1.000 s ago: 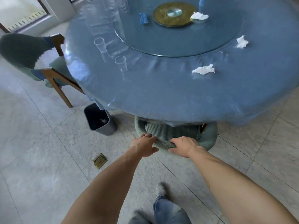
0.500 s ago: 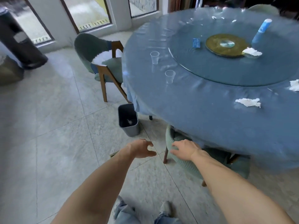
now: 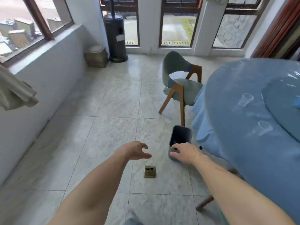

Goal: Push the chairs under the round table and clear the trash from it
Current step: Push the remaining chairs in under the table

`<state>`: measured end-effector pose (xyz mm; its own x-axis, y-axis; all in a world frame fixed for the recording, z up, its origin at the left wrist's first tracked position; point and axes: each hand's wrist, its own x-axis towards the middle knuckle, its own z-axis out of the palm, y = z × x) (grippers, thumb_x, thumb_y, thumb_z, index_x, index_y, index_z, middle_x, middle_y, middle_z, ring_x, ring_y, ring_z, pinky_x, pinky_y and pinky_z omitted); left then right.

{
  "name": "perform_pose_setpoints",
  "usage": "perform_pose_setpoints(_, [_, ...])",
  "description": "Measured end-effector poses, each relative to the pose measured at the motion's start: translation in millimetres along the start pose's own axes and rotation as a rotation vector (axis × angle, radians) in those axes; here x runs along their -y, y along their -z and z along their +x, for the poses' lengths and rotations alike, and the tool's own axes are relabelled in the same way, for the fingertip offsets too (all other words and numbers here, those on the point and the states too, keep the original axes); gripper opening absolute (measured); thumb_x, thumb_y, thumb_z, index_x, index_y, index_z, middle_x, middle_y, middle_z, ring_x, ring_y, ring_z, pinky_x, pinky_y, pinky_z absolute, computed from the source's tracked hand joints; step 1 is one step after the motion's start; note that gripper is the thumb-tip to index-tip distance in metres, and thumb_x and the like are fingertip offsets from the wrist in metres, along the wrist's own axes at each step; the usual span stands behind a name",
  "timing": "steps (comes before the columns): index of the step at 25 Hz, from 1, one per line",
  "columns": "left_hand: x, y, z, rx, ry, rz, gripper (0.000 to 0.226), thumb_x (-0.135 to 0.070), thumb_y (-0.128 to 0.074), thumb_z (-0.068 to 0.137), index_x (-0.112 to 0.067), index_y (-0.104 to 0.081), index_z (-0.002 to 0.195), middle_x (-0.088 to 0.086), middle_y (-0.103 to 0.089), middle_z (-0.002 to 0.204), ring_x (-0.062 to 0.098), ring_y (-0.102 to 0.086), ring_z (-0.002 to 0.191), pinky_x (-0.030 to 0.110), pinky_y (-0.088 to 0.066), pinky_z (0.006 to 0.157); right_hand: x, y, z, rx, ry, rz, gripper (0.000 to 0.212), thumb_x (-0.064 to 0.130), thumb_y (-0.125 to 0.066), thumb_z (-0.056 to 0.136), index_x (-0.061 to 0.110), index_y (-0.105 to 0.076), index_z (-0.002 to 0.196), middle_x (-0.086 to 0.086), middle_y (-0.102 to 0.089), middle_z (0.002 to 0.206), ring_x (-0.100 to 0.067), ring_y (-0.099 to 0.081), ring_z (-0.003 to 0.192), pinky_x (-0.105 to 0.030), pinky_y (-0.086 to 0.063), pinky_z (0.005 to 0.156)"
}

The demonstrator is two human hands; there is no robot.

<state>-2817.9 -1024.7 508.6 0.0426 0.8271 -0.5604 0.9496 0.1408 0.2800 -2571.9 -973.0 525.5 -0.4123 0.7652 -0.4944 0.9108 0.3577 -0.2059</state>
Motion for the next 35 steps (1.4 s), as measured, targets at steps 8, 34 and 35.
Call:
perform_pose_setpoints(8, [166.6,67.2,12.5,-0.05,0.199,-0.109,0.065,-0.066,-0.055,0.085,-0.031,-0.048,0.14,-0.003,-0.051,0.143,0.02,-0.048,0.129,0.035,-0.04,0.099,143.6,45.9,142.9,0.029,0.17,-0.084,0.052,0.057,-0.041,0.097,0.033,-0.045,0.144,0.001,-0.055,0.142,-0.021,-0.055,0.125,-0.041,-0.048,0.099])
perform_pose_setpoints(34, [272.5,383.0,396.3,-0.002,0.16,-0.097,0.064,-0.064,-0.055,0.086,-0.031,-0.048,0.14,0.0,-0.051,0.142,0.022,-0.048,0.129,0.038,-0.042,0.103,150.1,280.0,570.5,0.043,0.135,-0.127,0.049,0.052,-0.04,0.099,0.03,-0.046,0.142,0.001,-0.058,0.137,-0.021,-0.054,0.124,-0.037,-0.045,0.092])
perform_pose_setpoints(35, [275.5,391.9,411.4,0.009,0.149,-0.095,0.063,-0.063,-0.055,0.086,-0.03,-0.049,0.14,0.0,-0.052,0.142,0.021,-0.049,0.129,0.038,-0.042,0.102,148.6,285.0,582.6,0.048,0.124,-0.12,0.049,0.052,-0.04,0.099,0.03,-0.047,0.142,0.001,-0.058,0.136,-0.022,-0.055,0.123,-0.037,-0.045,0.092])
